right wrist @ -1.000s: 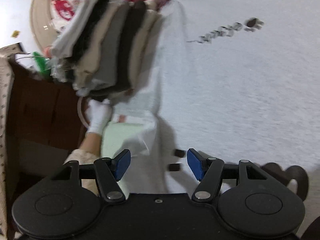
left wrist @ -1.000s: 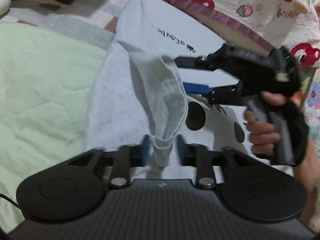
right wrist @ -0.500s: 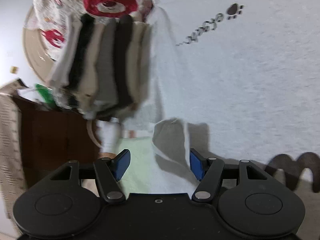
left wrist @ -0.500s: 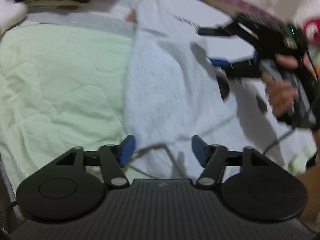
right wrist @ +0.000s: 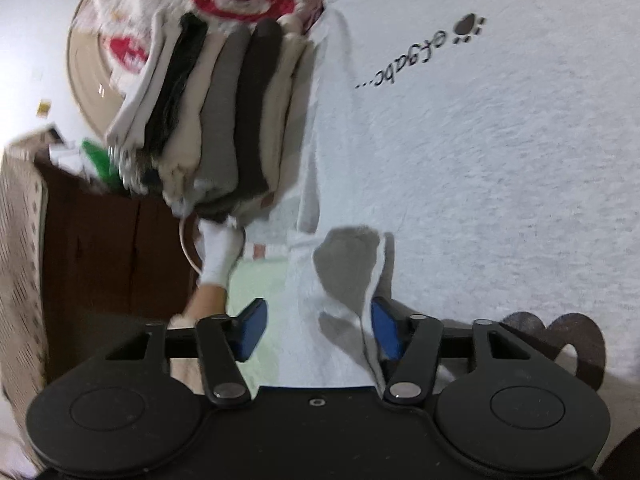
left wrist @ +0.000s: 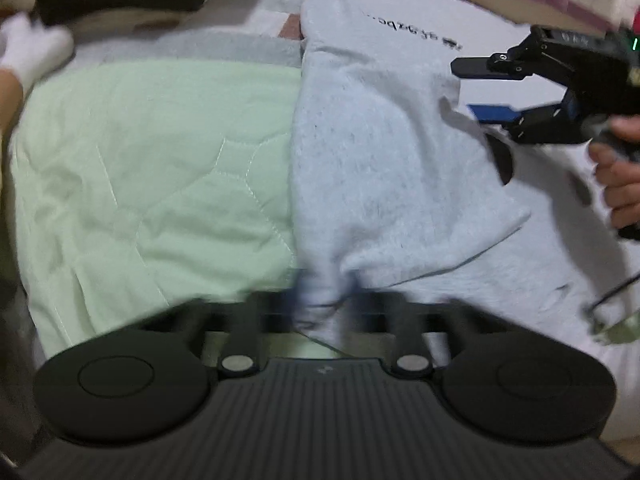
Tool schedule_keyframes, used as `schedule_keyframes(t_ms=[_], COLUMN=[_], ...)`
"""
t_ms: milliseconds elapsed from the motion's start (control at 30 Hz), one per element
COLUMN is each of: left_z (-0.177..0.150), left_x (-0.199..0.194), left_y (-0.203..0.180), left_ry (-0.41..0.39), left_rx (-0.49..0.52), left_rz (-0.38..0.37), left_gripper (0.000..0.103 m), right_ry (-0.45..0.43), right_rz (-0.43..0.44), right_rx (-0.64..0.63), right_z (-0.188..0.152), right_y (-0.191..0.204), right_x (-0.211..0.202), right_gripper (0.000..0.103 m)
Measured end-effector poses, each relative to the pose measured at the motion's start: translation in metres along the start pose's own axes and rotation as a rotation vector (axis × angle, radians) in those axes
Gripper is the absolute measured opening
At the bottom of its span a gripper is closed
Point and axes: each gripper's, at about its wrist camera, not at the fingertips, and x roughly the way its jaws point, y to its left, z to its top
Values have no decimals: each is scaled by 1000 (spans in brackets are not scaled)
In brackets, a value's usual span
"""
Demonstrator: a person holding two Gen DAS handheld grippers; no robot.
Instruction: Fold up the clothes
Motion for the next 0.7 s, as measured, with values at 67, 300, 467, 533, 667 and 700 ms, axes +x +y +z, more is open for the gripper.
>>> schedule_keyframes(t_ms=[67, 300, 467, 533, 667, 700], left_z=[1, -3, -1, -2, -5, -7], left_x=[4, 1, -2, -16, -62, -67], left_y=[-4, 6, 8, 8, 13, 17], left_ry=[11, 51, -39, -105, -241, -240], left_rx=[19, -38, -39, -29, -55, -79], left_rz=[18, 30, 51, 56, 88, 68], left_gripper=[14, 59, 10, 8, 7, 7], right_ry=[15, 59, 136, 184, 213, 218], right_rz=[-35, -88, -76, -81, -72, -72], right_rx=[-59, -162, -160, -159, -172, -170], right_z=[-2, -10, -27, -36, -56, -60], right_y=[5, 15, 13, 13, 14, 14], right_x=[2, 1, -5, -1, 0, -1], right_gripper=[53, 53, 54, 54, 6, 5])
